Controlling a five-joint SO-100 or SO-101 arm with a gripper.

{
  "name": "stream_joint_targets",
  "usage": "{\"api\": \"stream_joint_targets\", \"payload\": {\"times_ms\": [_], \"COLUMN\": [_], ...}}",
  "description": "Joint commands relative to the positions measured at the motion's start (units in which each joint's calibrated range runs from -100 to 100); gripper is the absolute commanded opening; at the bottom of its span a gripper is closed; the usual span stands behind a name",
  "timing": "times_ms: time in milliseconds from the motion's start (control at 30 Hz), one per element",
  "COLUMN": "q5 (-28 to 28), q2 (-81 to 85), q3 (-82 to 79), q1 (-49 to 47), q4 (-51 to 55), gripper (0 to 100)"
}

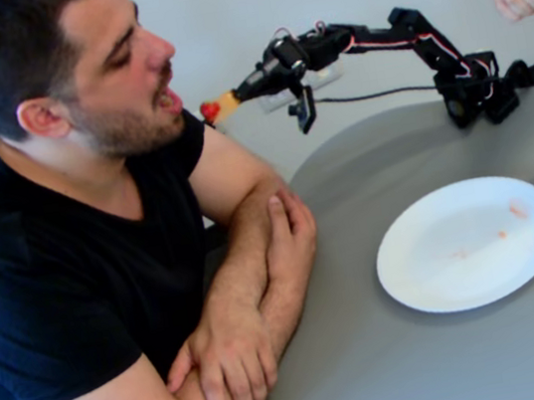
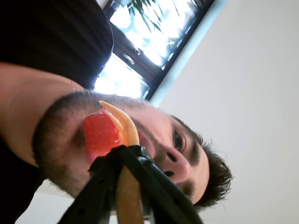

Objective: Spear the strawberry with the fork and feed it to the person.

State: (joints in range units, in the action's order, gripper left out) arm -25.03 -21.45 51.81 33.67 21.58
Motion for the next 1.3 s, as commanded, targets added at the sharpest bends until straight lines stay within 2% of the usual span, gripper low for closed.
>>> {"api": "stream_joint_targets", "payload": {"times_ms": [0, 200, 300, 1000, 1133, 1167, 1267], "q5": [-0.20, -0.30, -2.14, -0.14, 3.53, 6.04, 11.44], "q2": [0.74, 0.15, 0.06, 0.23, 1.08, 2.86, 7.35], "q3": [2.83, 2.83, 2.74, 1.84, 3.10, 5.72, 7.43], "q1": [0.44, 1.85, 1.70, 1.70, 1.18, -0.76, -5.31], "q4": [-2.43, -4.96, -5.22, -4.17, 4.36, 14.45, 31.16], "gripper": [1, 1, 1, 1, 1, 1, 1]}}
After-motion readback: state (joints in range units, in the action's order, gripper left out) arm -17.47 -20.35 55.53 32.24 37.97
